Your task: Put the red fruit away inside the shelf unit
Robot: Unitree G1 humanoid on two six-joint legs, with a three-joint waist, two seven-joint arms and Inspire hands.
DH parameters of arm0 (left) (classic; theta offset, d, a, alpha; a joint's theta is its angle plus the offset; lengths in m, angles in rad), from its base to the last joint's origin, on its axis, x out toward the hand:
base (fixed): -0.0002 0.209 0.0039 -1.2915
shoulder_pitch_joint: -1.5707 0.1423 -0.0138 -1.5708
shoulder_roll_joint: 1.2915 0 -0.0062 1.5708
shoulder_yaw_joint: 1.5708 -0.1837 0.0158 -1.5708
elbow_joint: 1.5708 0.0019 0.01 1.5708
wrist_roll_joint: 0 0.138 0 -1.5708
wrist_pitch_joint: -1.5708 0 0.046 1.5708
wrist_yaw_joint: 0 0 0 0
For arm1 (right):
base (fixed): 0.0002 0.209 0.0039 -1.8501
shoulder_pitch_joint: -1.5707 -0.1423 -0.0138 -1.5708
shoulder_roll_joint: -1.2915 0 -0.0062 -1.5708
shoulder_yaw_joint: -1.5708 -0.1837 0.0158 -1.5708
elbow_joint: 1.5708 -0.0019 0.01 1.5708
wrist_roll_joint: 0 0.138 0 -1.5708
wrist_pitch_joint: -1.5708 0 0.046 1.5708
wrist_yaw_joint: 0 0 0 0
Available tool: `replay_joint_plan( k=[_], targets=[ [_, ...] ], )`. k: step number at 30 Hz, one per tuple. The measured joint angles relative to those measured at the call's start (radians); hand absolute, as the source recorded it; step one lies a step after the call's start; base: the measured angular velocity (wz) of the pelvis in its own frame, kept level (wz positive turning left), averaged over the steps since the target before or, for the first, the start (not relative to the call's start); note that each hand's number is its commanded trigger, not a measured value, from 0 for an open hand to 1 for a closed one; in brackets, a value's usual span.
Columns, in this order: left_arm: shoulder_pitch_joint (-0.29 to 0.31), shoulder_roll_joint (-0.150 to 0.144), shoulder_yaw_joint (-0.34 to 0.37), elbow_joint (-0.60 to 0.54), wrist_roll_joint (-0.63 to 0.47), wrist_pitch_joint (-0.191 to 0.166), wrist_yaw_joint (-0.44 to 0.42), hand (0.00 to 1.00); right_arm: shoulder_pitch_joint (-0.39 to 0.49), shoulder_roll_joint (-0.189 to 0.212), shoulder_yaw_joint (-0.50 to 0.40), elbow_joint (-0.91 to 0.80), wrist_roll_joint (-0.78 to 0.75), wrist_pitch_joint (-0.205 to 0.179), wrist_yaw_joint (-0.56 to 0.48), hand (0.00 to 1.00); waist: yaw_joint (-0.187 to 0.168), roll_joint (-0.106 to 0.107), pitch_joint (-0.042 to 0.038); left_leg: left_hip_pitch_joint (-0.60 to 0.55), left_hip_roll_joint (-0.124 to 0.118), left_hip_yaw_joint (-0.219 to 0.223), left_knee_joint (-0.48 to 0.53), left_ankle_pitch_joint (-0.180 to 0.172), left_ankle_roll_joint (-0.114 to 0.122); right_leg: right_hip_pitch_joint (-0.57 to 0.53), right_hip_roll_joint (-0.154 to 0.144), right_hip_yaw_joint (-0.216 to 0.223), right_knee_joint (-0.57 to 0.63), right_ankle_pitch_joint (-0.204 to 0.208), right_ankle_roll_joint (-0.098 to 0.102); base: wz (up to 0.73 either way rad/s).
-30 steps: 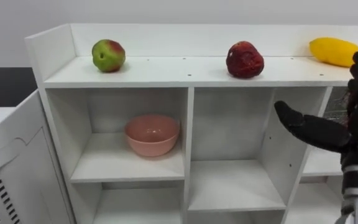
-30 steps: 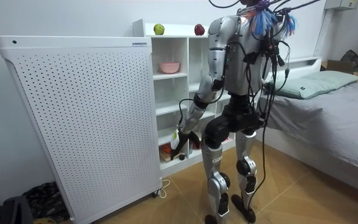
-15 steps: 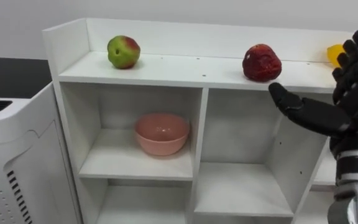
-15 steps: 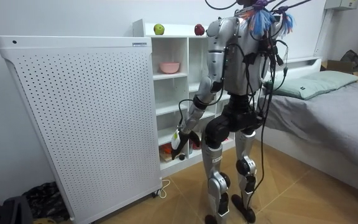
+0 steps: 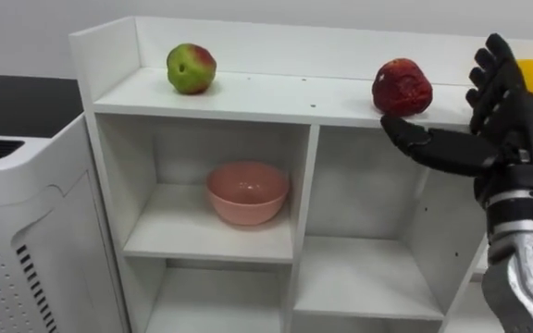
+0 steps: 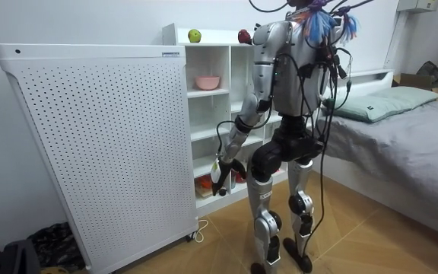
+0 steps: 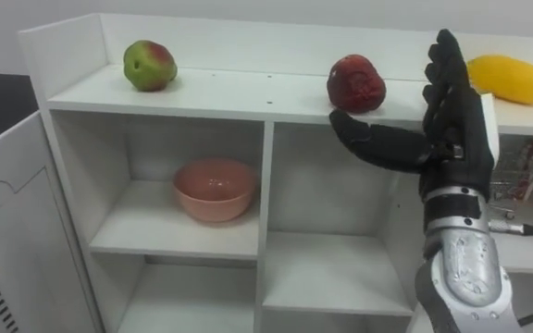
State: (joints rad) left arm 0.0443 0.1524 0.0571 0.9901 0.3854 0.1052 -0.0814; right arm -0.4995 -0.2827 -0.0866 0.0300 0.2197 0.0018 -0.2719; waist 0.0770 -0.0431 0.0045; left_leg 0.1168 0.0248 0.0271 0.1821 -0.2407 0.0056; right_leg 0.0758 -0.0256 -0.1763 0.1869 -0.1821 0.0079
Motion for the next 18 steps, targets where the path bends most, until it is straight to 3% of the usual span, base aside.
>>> replay_joint_plan(
  k=[4,9,17,18],
  targets=[
    [-0.005,0.010,0.000,0.000,0.000,0.018,0.000,0.00,-0.003,-0.028,0.004,0.024,-0.009,0.005,0.013,0.00,0.007,-0.002,-0.0001,0.007,0.000,-0.005,0.000,0.000,0.000,0.010,0.000,-0.006,-0.002,0.000,0.000,0.04],
    [-0.006,0.021,0.000,0.000,-0.001,0.028,-0.001,0.00,-0.033,-0.039,0.007,0.030,-0.018,0.045,0.042,0.00,0.008,-0.003,-0.0005,-0.001,0.000,-0.004,0.007,0.000,0.000,0.005,-0.001,-0.010,-0.001,0.000,0.000,0.00],
    [-0.017,0.021,0.001,0.000,-0.001,0.038,-0.002,0.00,-0.091,-0.048,0.021,0.095,-0.027,0.047,0.070,0.00,0.011,-0.008,-0.0037,-0.002,0.000,-0.006,0.012,0.000,0.000,0.007,-0.002,-0.019,0.000,0.000,0.000,0.00],
    [-0.019,0.021,0.001,0.000,0.000,0.040,-0.002,0.00,-0.092,-0.049,0.024,0.101,-0.029,0.047,0.073,0.51,0.011,-0.008,-0.0041,-0.002,0.000,-0.006,0.012,0.000,0.000,0.008,-0.003,-0.019,0.000,0.000,0.000,0.00]
  ],
)
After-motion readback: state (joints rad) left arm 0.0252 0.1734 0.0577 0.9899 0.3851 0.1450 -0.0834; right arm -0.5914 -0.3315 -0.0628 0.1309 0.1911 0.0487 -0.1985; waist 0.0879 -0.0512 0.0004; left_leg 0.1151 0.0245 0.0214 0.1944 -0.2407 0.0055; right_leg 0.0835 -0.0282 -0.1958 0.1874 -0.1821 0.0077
